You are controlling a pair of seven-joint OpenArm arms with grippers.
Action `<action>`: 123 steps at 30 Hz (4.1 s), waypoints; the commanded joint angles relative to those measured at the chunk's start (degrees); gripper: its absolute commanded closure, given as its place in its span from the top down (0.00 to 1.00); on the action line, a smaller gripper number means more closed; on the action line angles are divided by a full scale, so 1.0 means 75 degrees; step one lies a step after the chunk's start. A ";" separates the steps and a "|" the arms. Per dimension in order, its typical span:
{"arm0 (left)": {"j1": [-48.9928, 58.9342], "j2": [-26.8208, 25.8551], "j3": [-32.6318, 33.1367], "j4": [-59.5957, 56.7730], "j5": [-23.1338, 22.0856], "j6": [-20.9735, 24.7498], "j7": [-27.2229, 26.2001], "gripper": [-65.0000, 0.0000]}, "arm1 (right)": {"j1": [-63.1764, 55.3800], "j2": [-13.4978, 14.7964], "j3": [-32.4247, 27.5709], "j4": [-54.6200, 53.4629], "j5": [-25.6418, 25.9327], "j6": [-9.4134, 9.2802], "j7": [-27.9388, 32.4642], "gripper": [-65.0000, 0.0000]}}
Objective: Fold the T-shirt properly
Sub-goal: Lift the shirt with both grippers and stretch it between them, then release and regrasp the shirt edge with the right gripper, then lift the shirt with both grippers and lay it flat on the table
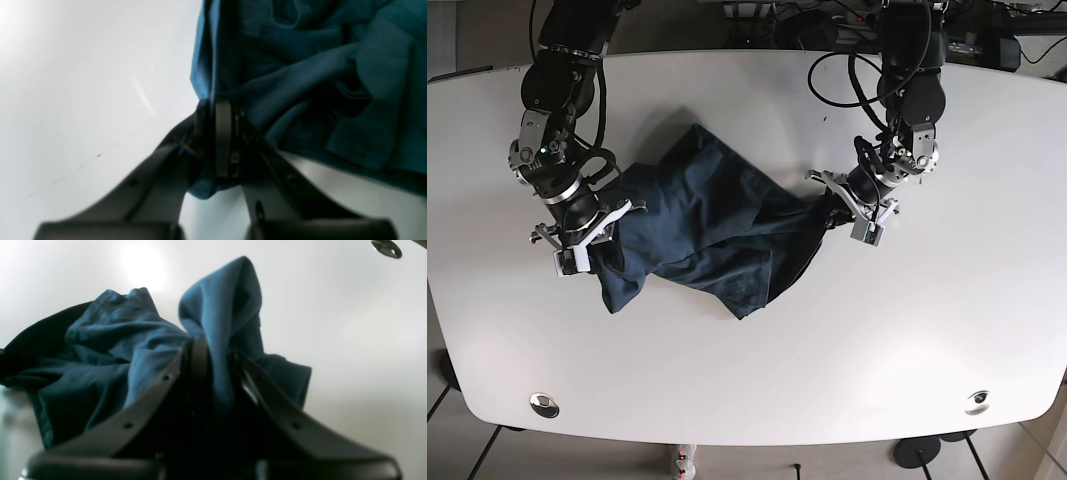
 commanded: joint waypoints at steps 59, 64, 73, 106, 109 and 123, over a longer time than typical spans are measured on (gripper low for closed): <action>0.1171 -0.1025 -0.4629 0.3774 0.0196 -0.1152 0.2180 0.00 | 0.0247 0.0998 -0.0997 -0.1239 0.3665 -0.0379 -0.0540 0.88; 0.1147 -0.1013 -0.4582 0.3727 0.0196 -0.1152 0.2180 0.00 | 0.1841 0.1022 -0.2204 -0.3149 0.3290 -0.0332 -0.0564 0.87; 0.1159 -0.1013 -0.4582 0.3704 0.0196 -0.1152 0.2180 0.00 | 0.3928 0.0600 -0.3986 -0.6150 0.3301 -0.0309 -0.0505 0.87; 0.0972 -0.1049 -0.4559 0.4044 0.0161 -0.1141 0.2227 0.00 | 0.1173 0.0823 -0.1900 -0.1544 0.3407 0.0160 -0.1232 0.03; 0.0772 -0.1037 -0.4500 0.4266 0.0161 -0.1152 0.2239 0.00 | 0.1208 0.0858 -0.1314 -0.1110 0.3407 0.0160 -0.1255 0.03; -0.4280 -0.1435 -0.2496 0.2450 0.0336 -0.1094 0.2802 0.00 | 0.6249 0.1526 -0.1126 -0.3935 0.3325 0.0149 -0.1373 0.03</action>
